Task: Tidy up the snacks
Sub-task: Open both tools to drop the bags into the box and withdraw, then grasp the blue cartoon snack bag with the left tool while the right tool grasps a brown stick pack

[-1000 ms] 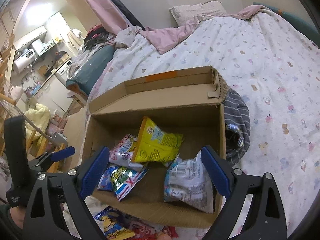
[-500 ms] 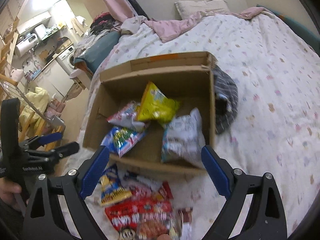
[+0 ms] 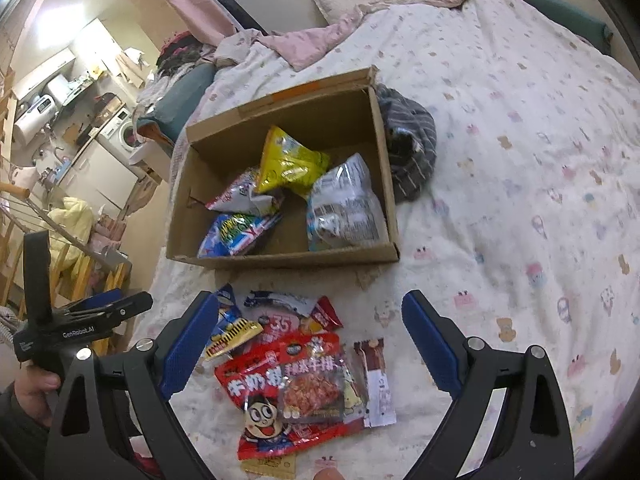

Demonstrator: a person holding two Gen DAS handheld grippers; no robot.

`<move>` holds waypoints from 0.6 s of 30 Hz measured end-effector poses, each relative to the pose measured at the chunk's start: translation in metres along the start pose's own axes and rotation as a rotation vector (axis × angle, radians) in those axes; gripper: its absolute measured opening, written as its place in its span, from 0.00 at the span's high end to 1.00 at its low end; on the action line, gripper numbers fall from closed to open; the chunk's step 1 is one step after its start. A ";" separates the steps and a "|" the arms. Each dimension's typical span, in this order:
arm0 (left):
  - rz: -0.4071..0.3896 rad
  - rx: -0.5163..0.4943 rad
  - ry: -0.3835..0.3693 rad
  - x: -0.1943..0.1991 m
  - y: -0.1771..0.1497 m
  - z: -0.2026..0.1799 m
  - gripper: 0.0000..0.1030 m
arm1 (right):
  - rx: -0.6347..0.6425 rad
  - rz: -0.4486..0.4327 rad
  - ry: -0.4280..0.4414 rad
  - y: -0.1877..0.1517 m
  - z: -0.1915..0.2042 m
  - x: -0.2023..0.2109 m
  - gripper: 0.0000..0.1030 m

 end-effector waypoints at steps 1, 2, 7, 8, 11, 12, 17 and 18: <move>0.015 -0.008 -0.002 -0.003 -0.003 -0.001 0.02 | 0.000 0.005 -0.010 -0.002 -0.003 0.000 0.08; 0.024 -0.011 -0.002 -0.005 -0.004 -0.002 0.02 | -0.002 0.013 -0.020 -0.004 -0.006 -0.001 0.08; 0.049 -0.002 -0.015 -0.012 -0.006 -0.007 0.02 | -0.055 0.012 -0.024 -0.006 -0.020 0.002 0.08; 0.054 0.004 -0.019 -0.014 -0.006 -0.008 0.02 | -0.063 0.010 -0.023 -0.006 -0.021 0.002 0.08; 0.103 0.036 -0.055 -0.028 -0.006 -0.016 0.02 | -0.070 0.010 -0.022 -0.004 -0.021 0.000 0.08; 0.135 0.055 -0.066 -0.035 -0.007 -0.019 0.02 | -0.068 0.012 -0.023 -0.003 -0.021 -0.001 0.08; 0.246 0.188 -0.088 -0.066 -0.013 -0.025 0.03 | -0.063 0.020 -0.027 -0.003 -0.021 -0.003 0.08; 0.266 0.207 -0.103 -0.072 -0.014 -0.027 0.04 | -0.063 0.020 -0.031 -0.004 -0.023 -0.003 0.08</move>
Point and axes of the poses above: each gripper's, at about its wrist camera, not at the fingertips, and x roughly against the way its jaws point, z to its left, y to its top, the point moved 5 cm from there along -x, roughly the way its jaws point, and after that the axes turned 8 degrees about y, right-handed, at the moved point
